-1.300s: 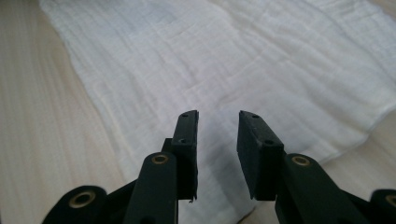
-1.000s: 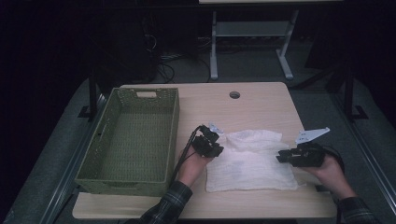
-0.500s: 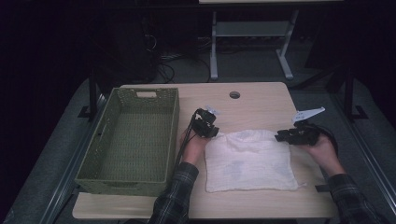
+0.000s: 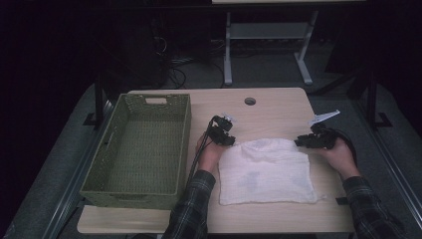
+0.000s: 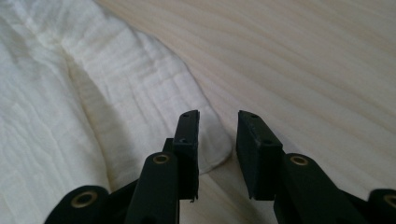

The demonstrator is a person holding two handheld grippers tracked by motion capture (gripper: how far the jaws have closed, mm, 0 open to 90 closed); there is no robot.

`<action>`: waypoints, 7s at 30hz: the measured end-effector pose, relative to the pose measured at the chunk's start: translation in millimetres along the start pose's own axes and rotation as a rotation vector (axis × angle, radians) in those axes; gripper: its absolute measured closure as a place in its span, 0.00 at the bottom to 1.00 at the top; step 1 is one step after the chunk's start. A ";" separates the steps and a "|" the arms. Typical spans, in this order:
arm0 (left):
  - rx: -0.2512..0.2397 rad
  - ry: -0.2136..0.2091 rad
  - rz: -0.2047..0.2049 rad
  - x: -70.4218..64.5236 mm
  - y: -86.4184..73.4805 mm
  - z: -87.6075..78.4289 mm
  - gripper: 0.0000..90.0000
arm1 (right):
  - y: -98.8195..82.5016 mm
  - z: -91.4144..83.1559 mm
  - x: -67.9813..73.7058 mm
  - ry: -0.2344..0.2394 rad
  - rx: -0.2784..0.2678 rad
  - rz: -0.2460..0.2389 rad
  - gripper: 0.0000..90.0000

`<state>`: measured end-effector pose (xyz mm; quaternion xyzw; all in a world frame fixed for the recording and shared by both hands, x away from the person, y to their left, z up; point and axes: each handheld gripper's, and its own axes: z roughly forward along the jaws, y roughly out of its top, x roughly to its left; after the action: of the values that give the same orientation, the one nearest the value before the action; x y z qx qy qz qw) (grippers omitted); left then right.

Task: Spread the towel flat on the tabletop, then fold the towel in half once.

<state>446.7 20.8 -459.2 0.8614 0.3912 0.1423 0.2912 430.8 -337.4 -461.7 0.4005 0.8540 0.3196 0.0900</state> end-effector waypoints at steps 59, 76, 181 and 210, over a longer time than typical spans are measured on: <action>-0.076 0.137 -0.209 40.4 -11.7 1.2 0.72 | 32.5 33.1 -20.2 -0.058 -0.056 0.029 0.78; -0.137 0.093 -0.225 37.7 -9.0 -7.9 0.96 | 33.3 24.8 -19.0 -0.052 -0.089 0.057 0.95; -0.168 -0.115 -0.091 -91.1 -142.9 -129.5 0.96 | -105.7 -90.8 108.9 0.087 -0.073 -0.077 0.95; -0.169 -0.032 -0.052 -71.0 -93.4 -103.3 0.68 | -65.4 -76.9 83.6 0.060 -0.121 -0.071 0.74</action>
<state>296.2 56.3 -436.1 0.8255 0.3952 0.1533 0.3726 302.9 -342.9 -433.6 0.3541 0.8491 0.3791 0.0995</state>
